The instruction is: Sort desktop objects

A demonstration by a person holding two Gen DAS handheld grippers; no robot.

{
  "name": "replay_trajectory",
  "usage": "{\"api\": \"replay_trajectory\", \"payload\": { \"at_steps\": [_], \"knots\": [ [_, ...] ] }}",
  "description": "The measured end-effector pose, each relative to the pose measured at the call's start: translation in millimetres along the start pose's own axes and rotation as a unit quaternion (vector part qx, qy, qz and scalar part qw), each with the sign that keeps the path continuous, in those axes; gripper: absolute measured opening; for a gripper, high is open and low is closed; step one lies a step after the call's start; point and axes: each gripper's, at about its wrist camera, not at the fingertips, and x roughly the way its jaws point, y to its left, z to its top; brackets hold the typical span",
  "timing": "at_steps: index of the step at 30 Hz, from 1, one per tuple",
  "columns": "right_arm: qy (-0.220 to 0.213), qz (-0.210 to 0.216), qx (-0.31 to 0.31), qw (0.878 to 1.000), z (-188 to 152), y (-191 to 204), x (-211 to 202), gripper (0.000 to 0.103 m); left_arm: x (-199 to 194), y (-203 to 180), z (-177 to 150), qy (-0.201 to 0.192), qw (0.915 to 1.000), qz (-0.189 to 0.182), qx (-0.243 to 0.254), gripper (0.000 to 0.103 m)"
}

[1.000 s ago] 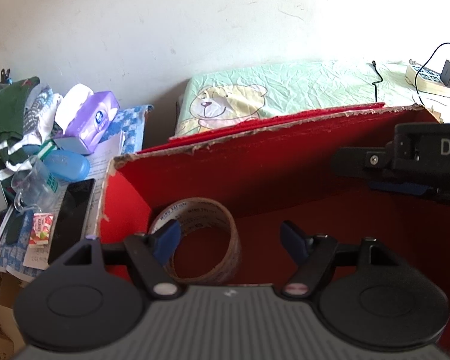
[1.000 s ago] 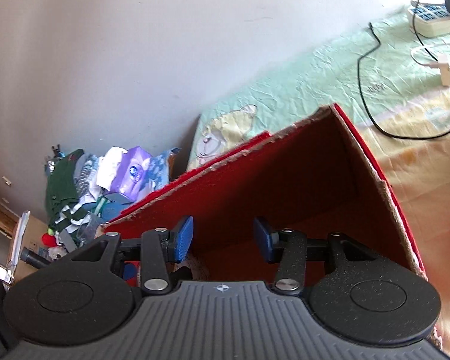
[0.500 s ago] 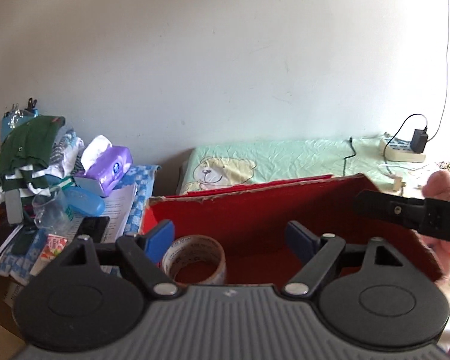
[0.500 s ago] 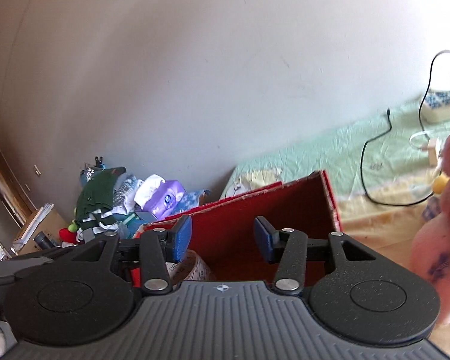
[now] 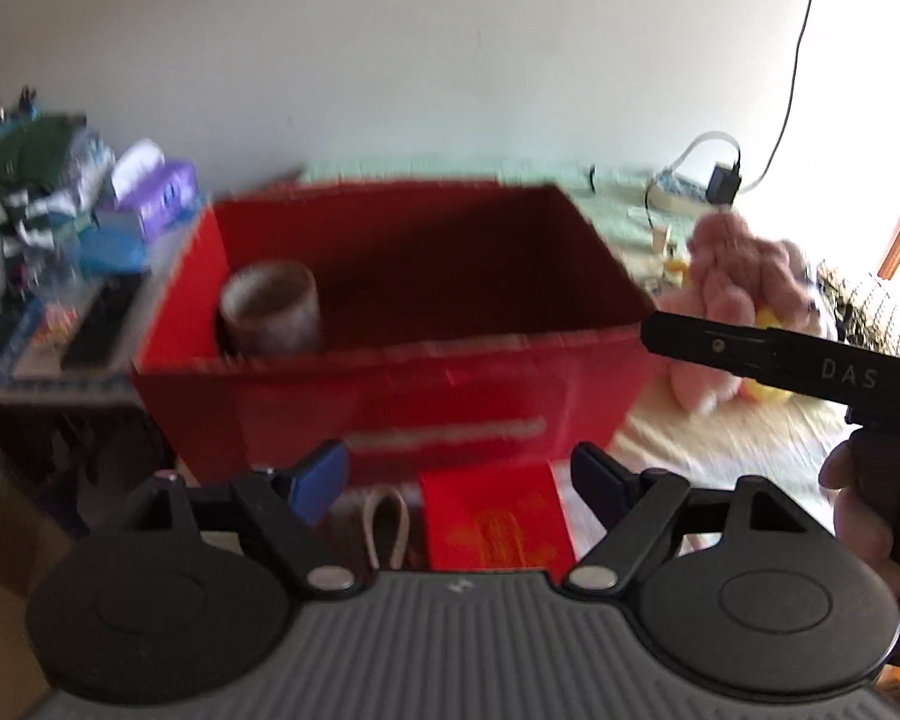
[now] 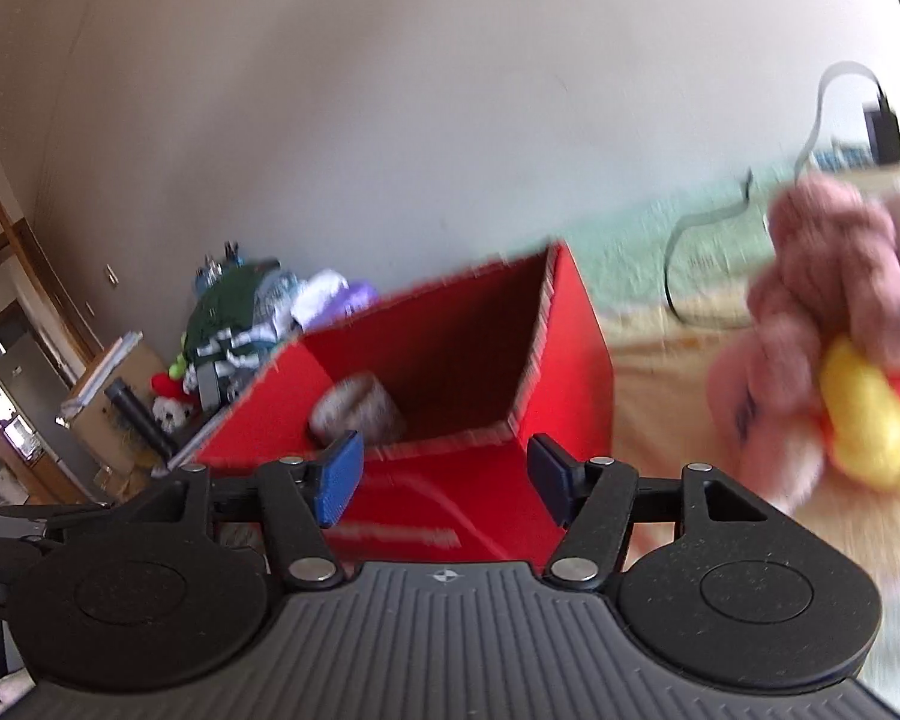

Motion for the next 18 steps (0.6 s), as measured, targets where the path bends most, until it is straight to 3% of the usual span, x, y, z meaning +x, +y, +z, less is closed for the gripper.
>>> {"api": "replay_trajectory", "payload": {
  "at_steps": [5,9,14,18],
  "knots": [
    [0.06,-0.002,0.016,0.998,-20,-13,6,0.064,19,-16,-18,0.048,0.9987,-0.003,-0.017,0.079],
    [0.092,0.014,0.034,0.995,-27,-22,7,0.063,42,-23,-27,0.079,0.9963,0.021,-0.025,0.079],
    [0.133,0.03,0.055,0.989,-33,-33,12,0.056,58,-29,-40,0.093,0.9939,0.055,-0.024,0.084],
    [0.166,0.044,0.064,0.983,-35,-38,21,0.055,60,-31,-39,0.098,0.9933,0.041,-0.045,0.082]
  ]
}}
